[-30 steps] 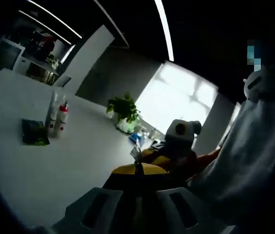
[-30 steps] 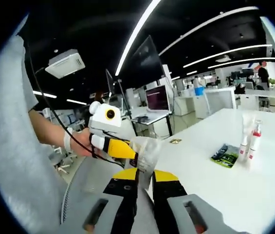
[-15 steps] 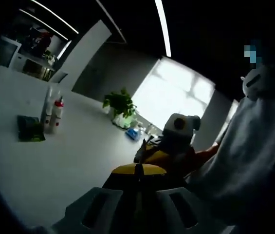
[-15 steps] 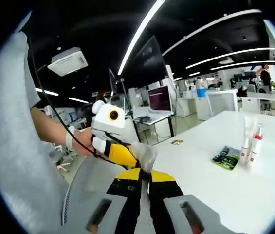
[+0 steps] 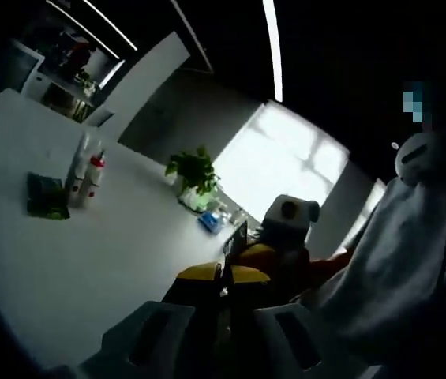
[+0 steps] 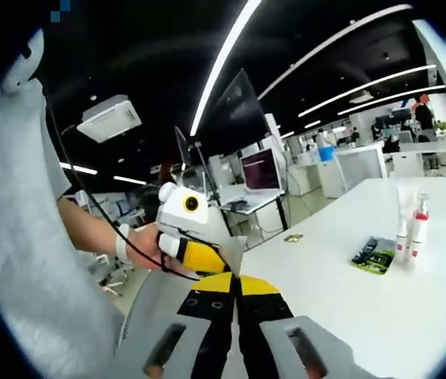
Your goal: Arrange the skincare products in the storage area until every visible bottle or jar stands upright without overlapping.
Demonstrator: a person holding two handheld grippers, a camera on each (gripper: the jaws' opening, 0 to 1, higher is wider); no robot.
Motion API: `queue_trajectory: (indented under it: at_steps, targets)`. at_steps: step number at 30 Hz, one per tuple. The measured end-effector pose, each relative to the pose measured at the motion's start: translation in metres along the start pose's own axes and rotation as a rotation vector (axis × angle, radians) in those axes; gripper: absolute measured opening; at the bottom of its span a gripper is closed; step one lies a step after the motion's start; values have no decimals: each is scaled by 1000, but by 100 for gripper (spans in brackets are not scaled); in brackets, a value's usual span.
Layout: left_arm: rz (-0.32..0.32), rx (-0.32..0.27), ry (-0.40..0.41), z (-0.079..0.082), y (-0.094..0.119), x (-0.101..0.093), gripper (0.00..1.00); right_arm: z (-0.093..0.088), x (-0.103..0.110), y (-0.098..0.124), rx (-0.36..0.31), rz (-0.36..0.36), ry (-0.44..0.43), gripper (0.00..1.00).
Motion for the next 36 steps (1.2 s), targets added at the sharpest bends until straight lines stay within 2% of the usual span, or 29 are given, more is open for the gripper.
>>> queue_trajectory:
  at_steps: [1,2,4,7,11,13,16,21,26,32,36]
  targets:
    - [3,4,-6,-1,0,-1,1,1,-1,1,-6,-3,-14,0]
    - [1,6,-16,-1,0,-1,1,4,-1,1,-42,0,-34,0]
    - [-4,6,-22,-1,-1,-2,4,5,-1,-2,-29,23,-71,0]
    - [0,38,-17,-5,-4,-1,5,5,3,-6,-26,21,-43,0]
    - [-10,71,-39,-8,-1,-2,0,3,6,-8,-15,18,-22,0]
    - [-18,67,-53,-8,2,-3,0,2,6,-8,-12,17,-19,0]
    - [7,70,-50,-7,4,1,0,0,6,-11,8,-3,24,0]
    - [21,31,-22,-2,10,3,0,-1,6,-13,15,-2,40,0]
    - [37,32,-14,-2,10,4,0,-2,5,-14,37,-14,43,0]
    - [43,-18,16,4,17,10,0,-3,6,-15,46,-43,104,2]
    - [50,-31,30,5,17,12,0,-4,6,-14,47,-50,129,4]
Point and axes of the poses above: the point that each gripper's makers call its tool centre point, and the gripper's own axes: y roughly backward along the fingers, x roughly to its left, z roughly out of its top, the point moved 9 cm from there along y, roughly backward along the fingers, and after that the axes turned 7 degrees about -z, right-handed, at the moved point
